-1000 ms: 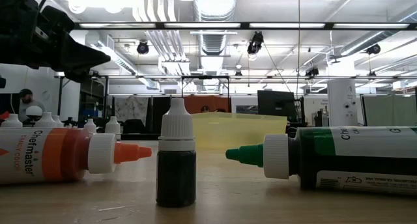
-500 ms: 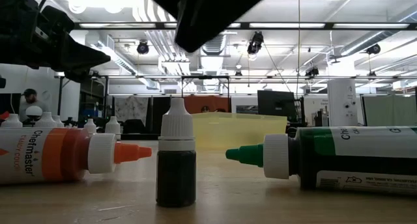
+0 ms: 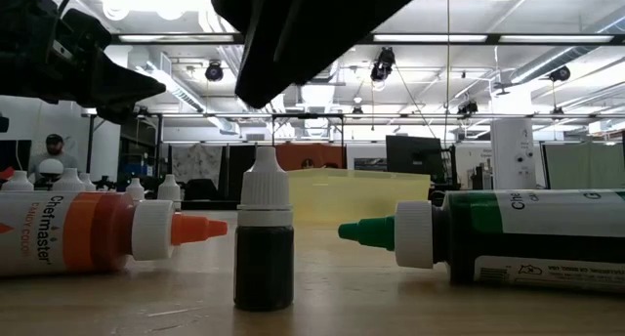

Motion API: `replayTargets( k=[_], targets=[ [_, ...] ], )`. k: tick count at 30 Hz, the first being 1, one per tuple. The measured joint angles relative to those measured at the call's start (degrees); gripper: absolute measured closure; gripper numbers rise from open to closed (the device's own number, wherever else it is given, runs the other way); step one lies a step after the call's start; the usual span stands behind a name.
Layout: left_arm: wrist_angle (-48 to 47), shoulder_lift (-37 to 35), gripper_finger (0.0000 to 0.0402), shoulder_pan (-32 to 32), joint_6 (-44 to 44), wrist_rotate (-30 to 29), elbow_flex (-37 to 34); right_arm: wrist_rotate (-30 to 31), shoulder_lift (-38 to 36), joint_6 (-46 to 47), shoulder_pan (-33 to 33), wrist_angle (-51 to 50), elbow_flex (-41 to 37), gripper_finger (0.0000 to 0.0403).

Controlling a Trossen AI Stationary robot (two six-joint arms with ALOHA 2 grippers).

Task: Pick & Place food coloring
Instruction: Put the small black food coloring bottle into the yellow bin

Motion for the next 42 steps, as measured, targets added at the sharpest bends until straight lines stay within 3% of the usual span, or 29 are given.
replayTargets(
  k=[10,42],
  targets=[
    [0.0,0.0,0.0402,0.0,0.0,0.0,0.0,-0.1,0.0,0.2,-0.1,5.1,-4.2,0.025],
    [0.0,0.0,0.0402,0.0,0.0,0.0,0.0,-0.5,0.0,2.2,-0.5,14.0,-10.1,0.025]
  ],
)
